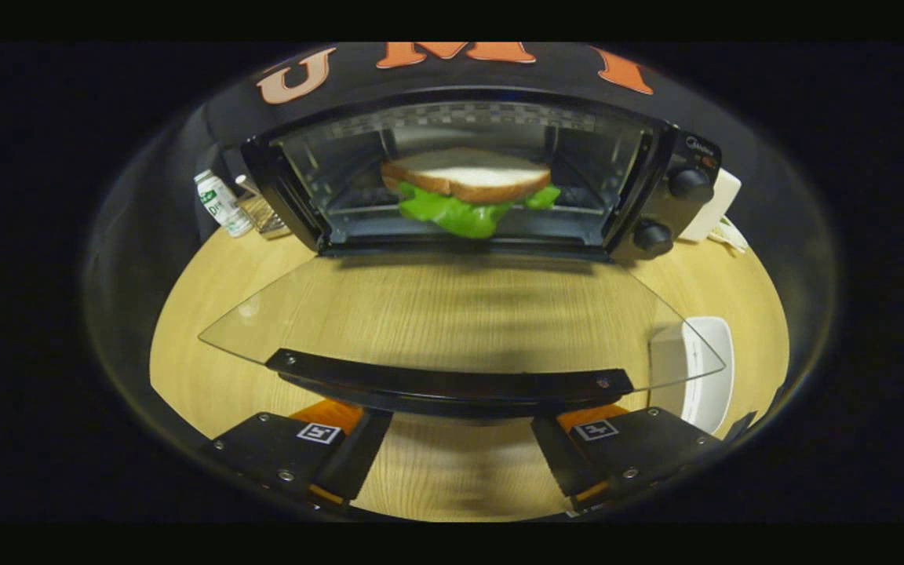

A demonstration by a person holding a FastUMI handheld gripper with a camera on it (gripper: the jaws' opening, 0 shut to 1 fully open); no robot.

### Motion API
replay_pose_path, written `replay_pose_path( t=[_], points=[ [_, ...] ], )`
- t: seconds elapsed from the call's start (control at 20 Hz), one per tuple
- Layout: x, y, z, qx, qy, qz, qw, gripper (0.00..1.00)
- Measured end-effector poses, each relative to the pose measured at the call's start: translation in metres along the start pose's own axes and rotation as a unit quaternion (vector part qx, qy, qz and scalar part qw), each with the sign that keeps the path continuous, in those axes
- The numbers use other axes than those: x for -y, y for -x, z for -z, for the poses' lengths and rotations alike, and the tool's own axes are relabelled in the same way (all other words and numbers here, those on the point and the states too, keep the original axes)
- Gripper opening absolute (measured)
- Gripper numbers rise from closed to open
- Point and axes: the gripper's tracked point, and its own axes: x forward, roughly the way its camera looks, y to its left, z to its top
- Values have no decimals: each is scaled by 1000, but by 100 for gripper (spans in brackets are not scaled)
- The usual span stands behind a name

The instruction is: Open the toaster oven, put the food inside, and close the toaster oven door.

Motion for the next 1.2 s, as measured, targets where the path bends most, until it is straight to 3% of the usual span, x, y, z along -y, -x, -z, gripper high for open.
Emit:
replay_pose_path(
  t=[0.5,0.95,1.2],
  points=[
    [16,14,-102,81,-12,11,997,92],
    [37,25,-150,132,-17,21,991,92],
    [37,35,-148,134,15,28,991,94]
  ],
)
